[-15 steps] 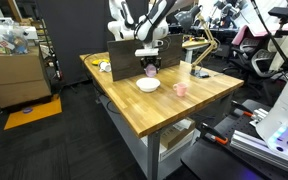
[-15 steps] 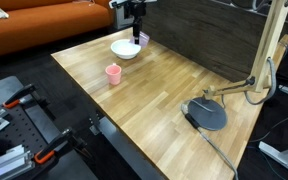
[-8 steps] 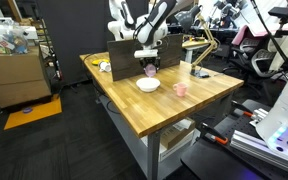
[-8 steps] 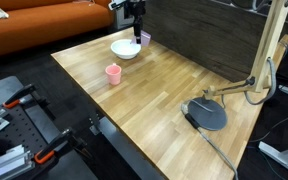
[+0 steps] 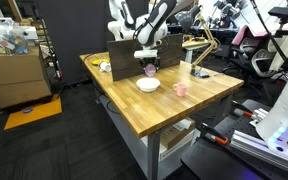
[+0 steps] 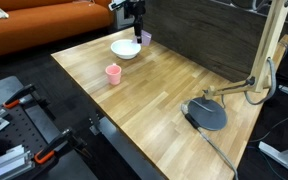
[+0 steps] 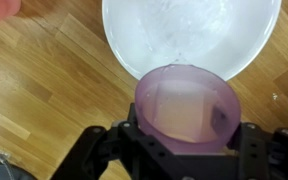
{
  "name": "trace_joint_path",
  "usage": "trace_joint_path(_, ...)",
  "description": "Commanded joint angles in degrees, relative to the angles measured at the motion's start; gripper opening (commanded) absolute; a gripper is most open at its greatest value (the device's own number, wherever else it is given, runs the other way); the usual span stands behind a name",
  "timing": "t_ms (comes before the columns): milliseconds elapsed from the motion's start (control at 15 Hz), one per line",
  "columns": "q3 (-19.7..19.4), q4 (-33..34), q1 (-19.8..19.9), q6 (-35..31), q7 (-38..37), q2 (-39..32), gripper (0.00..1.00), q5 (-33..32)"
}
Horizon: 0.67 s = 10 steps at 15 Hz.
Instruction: Pour the water out of the purple cup into the white bowl
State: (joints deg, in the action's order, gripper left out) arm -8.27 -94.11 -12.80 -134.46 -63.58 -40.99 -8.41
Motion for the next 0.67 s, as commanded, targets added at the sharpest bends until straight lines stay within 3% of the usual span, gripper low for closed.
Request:
trace_joint_path(0, -0.39, -1.07, -0.2, -1.25, -0.98, 0.82, 0.49, -0.36)
trace_joint_path(600, -0.36, -1.27, 0.52, -1.49, -0.3, 0.9, 0.49, -0.15)
